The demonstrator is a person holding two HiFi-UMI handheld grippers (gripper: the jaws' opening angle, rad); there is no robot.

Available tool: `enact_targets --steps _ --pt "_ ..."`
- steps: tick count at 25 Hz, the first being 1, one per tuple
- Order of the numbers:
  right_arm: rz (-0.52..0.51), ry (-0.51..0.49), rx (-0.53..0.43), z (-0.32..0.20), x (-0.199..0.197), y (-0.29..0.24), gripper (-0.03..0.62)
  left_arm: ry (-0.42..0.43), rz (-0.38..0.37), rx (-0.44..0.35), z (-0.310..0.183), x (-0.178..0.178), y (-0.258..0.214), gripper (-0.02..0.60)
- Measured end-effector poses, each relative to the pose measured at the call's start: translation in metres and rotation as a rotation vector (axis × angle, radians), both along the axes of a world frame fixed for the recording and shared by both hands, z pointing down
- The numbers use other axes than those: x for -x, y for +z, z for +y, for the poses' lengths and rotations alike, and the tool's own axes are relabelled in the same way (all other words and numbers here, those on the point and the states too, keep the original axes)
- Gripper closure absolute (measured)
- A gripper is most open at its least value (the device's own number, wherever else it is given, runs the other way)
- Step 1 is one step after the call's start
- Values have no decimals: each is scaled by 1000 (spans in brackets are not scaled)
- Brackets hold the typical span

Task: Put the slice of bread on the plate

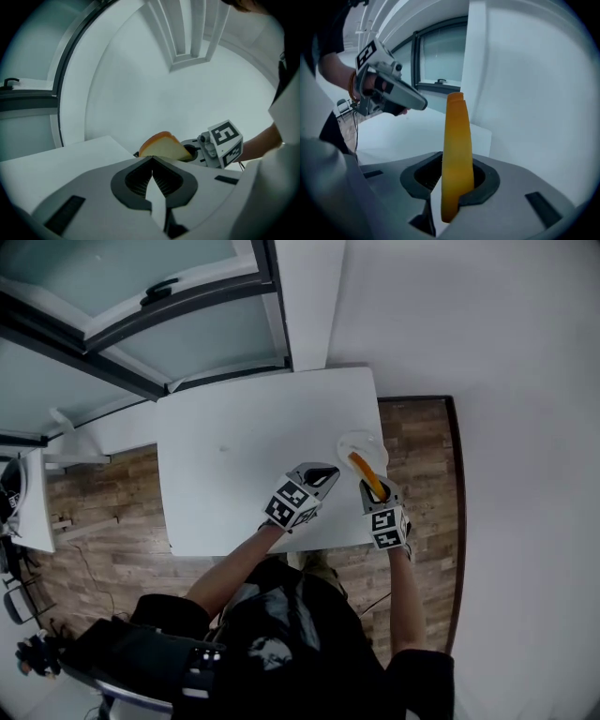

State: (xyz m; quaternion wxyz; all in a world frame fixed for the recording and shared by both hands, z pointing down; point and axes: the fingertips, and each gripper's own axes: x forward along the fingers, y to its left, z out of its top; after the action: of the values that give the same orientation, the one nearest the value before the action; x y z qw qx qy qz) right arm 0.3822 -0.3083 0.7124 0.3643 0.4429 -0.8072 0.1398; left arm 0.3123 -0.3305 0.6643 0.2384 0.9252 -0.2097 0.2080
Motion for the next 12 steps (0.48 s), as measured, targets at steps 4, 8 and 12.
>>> enact_targets --steps 4,8,12 --pt "251 -128 30 -25 -16 61 494 1 -17 24 -9 -3 18 577" --pt "442 -172 7 -53 -30 84 494 -2 -23 58 -6 -2 31 577" --pt "611 -139 -51 -83 -47 87 494 -8 -19 82 -2 -2 36 577"
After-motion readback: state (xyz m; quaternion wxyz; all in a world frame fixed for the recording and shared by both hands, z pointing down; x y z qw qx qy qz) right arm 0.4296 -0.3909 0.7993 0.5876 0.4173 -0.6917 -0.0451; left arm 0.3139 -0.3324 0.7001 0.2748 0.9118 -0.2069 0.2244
